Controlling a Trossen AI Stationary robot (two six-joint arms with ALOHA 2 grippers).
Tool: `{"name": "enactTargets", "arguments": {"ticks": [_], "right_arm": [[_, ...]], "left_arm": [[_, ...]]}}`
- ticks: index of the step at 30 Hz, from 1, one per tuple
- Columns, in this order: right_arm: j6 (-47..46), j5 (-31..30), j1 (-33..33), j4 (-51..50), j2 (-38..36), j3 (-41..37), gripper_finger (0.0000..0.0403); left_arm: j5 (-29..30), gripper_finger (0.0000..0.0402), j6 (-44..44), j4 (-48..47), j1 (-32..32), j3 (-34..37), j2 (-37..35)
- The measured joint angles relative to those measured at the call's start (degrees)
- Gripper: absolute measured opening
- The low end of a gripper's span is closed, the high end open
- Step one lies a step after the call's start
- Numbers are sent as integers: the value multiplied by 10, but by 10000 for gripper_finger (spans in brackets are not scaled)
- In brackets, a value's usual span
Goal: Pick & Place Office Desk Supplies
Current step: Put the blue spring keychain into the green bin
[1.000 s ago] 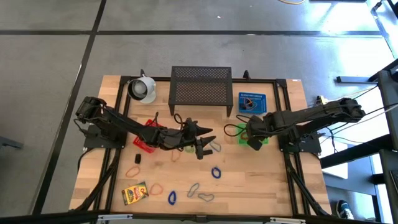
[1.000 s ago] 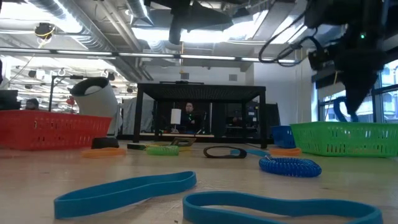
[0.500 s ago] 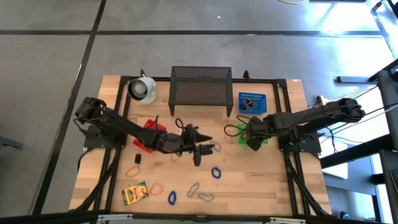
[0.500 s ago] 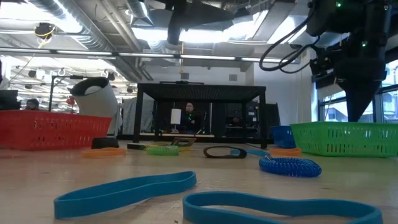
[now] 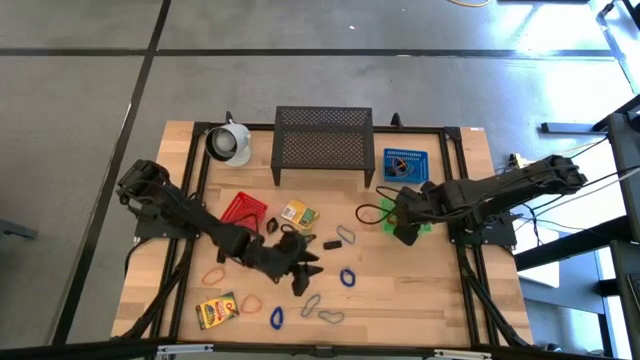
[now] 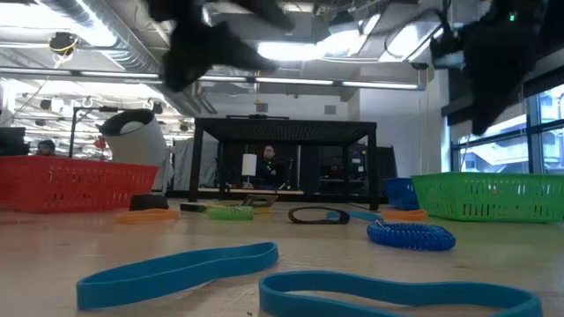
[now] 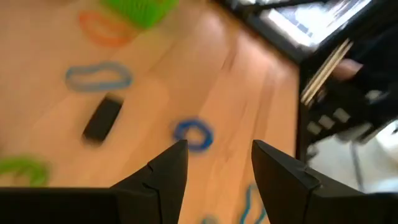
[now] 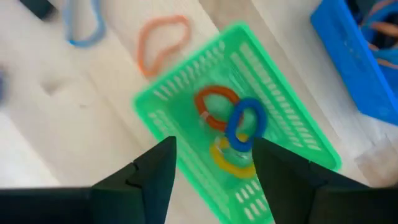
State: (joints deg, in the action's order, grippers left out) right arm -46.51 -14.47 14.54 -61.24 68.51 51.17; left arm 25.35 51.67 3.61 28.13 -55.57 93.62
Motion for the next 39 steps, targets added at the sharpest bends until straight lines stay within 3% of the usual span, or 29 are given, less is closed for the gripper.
{"name": "enactTargets", "arguments": {"ticks": [6,9,12,14,25,32,39], "right_arm": [[-38,-31,36,25,0,30,196],[-60,-31,53,47,0,34,192],[-87,-27,68,75,0,34,189],[-100,-27,78,91,0,34,189],[-144,-53,104,126,0,34,189],[-161,-61,105,126,0,34,190],[-163,-61,105,126,0,34,190]], "left_arm": [[42,171,11,-156,22,0,0],[-16,171,12,-191,22,0,0],[-121,171,12,-174,35,0,0],[-155,171,6,-165,53,0,0],[-145,171,-105,-175,112,0,25],[-211,171,-157,-146,113,0,89],[-206,171,-231,-142,112,-2,120]]}}
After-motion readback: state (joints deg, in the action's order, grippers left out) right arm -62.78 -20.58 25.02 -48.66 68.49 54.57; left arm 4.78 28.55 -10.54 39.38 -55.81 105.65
